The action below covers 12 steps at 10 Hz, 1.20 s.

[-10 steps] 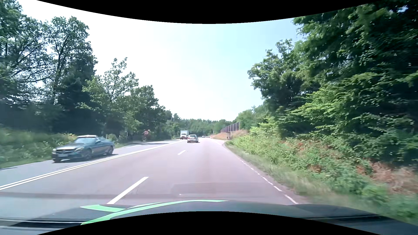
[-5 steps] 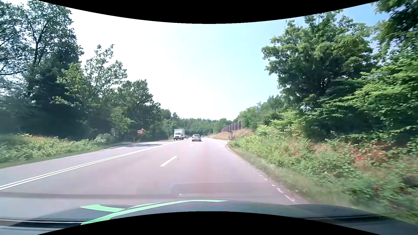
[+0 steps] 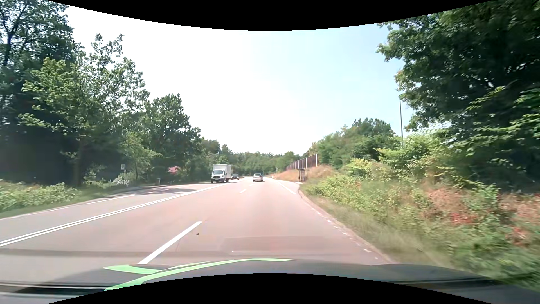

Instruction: Follow the waypoints while adhering to traffic rules and regulations

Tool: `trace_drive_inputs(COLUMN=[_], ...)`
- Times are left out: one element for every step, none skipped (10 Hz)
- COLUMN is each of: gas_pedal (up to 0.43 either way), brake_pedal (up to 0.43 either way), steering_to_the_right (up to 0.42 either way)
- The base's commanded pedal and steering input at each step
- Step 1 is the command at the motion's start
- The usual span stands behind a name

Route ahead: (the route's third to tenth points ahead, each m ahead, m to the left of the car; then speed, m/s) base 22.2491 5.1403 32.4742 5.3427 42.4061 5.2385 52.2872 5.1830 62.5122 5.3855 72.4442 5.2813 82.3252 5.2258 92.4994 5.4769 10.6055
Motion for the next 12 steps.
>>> trace_drive_inputs(gas_pedal=[0.020,0.020,0.020,0.020,0.020,0.020,0.020,0.020,0.020,0.020,0.020,0.020], brake_pedal=[0.000,0.000,0.000,0.000,0.000,0.000,0.000,0.000,0.000,0.000,0.000,0.000], steering_to_the_right=[-0.001,-0.001,0.000,-0.001,-0.001,-0.001,-0.001,-0.001,-0.001,-0.001,-0.001,-0.001])
